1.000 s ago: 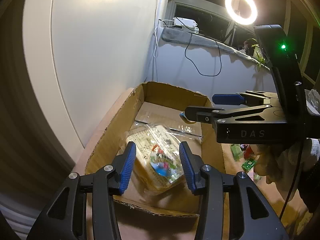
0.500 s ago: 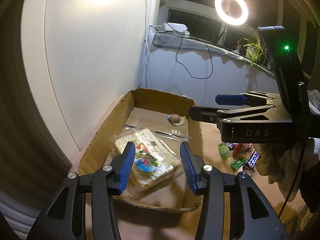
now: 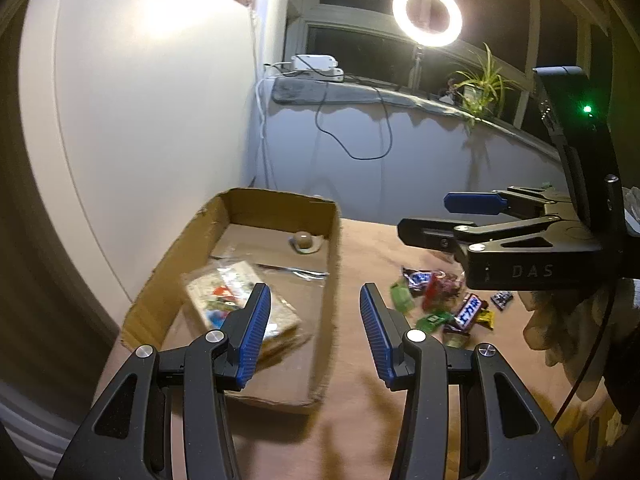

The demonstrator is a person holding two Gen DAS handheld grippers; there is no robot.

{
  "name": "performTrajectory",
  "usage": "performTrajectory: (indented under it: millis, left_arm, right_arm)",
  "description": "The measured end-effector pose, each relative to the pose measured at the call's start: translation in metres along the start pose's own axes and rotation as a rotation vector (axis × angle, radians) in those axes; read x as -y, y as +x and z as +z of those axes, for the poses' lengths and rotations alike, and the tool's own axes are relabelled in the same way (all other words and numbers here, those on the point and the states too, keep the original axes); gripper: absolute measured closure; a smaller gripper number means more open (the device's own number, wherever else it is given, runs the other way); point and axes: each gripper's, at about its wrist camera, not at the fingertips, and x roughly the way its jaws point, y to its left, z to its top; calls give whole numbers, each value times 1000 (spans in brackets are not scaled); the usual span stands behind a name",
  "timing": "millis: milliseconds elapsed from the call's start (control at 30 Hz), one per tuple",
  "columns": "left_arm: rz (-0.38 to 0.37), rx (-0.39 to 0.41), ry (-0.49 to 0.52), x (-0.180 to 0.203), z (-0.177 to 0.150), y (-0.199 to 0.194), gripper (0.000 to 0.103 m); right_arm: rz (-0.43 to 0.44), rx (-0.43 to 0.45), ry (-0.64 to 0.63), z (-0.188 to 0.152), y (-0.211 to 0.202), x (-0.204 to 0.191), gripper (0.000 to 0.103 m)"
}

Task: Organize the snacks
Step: 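Open both tools over the box and withdraw toward the snacks, then grasp the black candy packet with the right tool while the left tool grasps the Snickers bar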

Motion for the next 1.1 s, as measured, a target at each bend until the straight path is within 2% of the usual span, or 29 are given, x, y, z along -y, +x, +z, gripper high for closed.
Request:
performTrajectory:
  millis: [267,600,867,1100]
  left_arm:
    - [-41,-30,23,28,-7,7,58]
    - [-110,-100,56,62,-18,29,58]
    - [-175,-150,97,94,-20,47,58]
    - [-242,-223,145,122,-20,75,58]
  right_arm:
    - [-65,7,57,-30,-35,43,22]
    - [-149,-40,163,-81,-59,110,22]
    - [-185,-98,230,-120,-57,155,22]
    - [-156,-165,248,-144,-36,168,22]
